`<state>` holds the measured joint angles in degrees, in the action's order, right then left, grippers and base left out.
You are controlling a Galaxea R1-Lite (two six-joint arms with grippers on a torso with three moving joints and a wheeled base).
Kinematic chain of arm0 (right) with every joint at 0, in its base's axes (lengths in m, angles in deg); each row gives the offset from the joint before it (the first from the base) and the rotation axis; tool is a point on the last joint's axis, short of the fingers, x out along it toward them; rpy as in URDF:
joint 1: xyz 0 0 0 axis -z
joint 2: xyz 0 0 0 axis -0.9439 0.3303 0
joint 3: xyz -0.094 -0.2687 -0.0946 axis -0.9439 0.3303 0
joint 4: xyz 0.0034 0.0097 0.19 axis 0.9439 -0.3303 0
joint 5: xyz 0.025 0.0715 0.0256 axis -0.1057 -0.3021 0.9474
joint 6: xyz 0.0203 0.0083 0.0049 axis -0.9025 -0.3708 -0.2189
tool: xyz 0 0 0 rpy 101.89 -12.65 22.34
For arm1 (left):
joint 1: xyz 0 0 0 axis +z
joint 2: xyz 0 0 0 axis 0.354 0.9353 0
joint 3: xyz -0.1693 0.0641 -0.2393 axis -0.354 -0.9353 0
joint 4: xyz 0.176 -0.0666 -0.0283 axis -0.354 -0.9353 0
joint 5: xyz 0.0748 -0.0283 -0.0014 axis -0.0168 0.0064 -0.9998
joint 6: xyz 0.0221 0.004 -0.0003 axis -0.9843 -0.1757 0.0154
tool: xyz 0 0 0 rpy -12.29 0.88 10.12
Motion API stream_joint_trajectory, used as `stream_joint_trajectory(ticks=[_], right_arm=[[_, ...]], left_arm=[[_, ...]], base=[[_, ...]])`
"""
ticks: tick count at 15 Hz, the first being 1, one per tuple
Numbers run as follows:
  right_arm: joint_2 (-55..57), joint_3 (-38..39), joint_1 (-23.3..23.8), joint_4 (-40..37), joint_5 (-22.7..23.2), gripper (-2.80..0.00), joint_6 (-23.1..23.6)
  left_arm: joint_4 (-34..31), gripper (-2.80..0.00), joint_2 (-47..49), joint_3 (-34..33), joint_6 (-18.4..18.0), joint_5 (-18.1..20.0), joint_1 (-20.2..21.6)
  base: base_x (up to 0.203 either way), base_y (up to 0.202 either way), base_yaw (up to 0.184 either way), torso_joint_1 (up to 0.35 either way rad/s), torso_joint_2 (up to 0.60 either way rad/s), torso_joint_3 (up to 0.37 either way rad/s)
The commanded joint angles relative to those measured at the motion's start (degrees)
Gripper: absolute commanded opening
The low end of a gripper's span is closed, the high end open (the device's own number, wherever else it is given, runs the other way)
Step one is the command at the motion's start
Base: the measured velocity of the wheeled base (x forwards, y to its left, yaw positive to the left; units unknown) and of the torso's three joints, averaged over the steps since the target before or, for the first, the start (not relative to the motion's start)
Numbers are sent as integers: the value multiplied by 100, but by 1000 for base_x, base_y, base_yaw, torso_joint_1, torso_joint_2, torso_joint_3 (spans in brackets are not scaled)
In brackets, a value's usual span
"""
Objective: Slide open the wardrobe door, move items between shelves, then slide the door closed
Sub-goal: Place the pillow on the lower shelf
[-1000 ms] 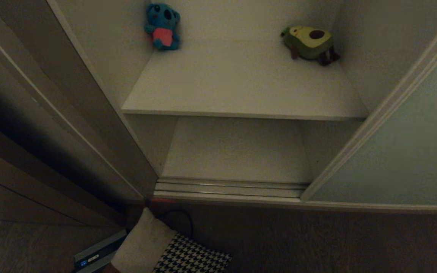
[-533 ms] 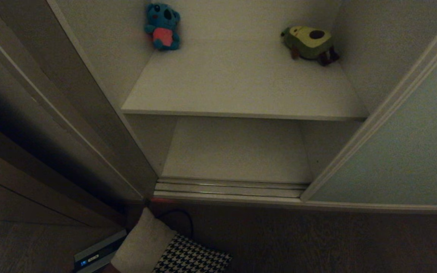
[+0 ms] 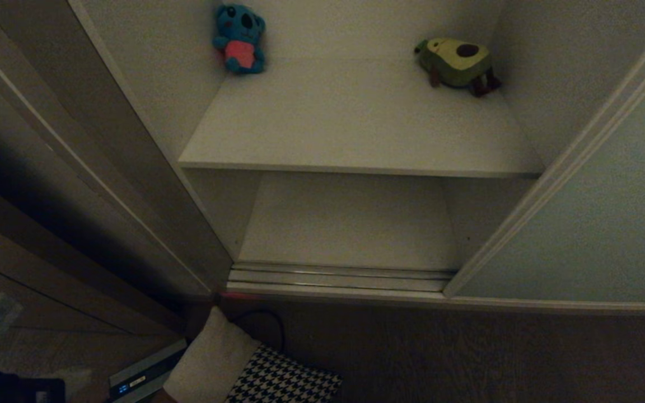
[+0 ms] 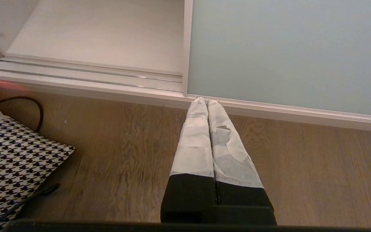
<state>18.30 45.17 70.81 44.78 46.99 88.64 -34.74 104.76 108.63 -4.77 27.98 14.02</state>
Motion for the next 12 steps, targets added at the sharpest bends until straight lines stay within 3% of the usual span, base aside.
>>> stream_joint_trajectory(ticks=[1, 3, 6, 10, 12], right_arm=[[7, 18, -1, 1, 2, -280, 2], [7, 18, -1, 1, 2, -280, 2], [7, 18, -1, 1, 2, -280, 2], [7, 18, -1, 1, 2, -280, 2], [-1, 18, -1, 1, 2, -280, 2]], left_arm=[[-40, -280, -1007, -9, -20, 49, 26], [-584, -280, -1909, 122, -270, 90, 36], [-2073, -280, -2859, 646, -675, 128, 51], [-2258, -280, -3615, 411, -818, 238, 215], [-1956, -280, -4071, -280, -1094, 464, 443]], base=[[0, 0, 0, 0, 0, 0], [0, 0, 0, 0, 0, 0], [0, 0, 0, 0, 0, 0], [0, 0, 0, 0, 0, 0], [0, 0, 0, 0, 0, 0]])
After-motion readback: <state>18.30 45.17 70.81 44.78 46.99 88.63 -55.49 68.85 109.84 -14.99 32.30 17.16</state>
